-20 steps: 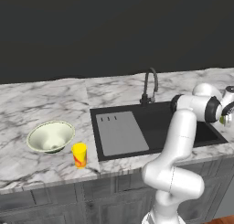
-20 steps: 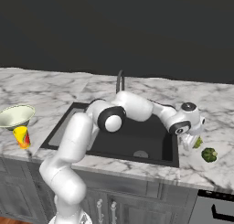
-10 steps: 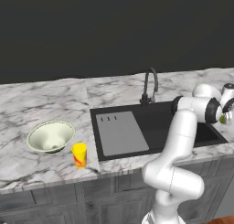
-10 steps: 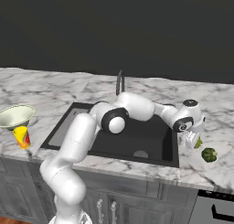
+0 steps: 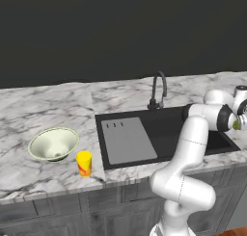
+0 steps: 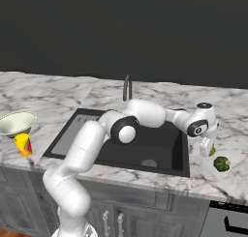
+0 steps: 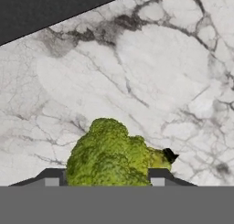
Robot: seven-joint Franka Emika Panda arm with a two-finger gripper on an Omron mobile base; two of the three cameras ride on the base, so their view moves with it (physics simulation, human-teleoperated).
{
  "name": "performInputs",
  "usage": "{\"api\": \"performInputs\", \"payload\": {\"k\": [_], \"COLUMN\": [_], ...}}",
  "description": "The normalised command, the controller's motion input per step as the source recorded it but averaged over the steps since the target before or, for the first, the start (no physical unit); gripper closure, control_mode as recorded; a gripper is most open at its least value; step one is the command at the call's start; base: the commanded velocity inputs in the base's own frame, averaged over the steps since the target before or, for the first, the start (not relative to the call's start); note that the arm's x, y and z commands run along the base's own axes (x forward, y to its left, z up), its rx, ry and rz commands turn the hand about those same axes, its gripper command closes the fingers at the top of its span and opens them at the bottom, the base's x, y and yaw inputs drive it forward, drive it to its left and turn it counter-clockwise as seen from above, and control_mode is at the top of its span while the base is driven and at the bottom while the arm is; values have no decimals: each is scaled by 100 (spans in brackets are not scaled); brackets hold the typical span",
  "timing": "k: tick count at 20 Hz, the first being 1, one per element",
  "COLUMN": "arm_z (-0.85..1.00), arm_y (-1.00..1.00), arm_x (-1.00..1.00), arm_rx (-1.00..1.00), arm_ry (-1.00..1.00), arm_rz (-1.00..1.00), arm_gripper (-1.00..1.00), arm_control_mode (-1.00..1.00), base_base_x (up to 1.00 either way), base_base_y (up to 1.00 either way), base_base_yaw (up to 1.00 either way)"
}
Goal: Remove the broccoli and broccoli from the sink. Then move the bowl and cup from the counter to the sink for washing.
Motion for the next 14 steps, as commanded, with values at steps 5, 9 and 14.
{"api": "performInputs", "payload": {"k": [5,9,14], "arm_z": [-8,2,24], "arm_y": [-12,-10,-1], "arm_x": [-17,-14,-9], "arm_rx": [0,0,0], "arm_ry": [6,4,3], "arm_rz": [0,0,0], "arm_gripper": [-100,-100,-100], "arm_control_mode": [-100,-100,-100], "base_base_x": [0,0,0], "base_base_y": [0,0,0], "base_base_yaw": [0,0,0]}}
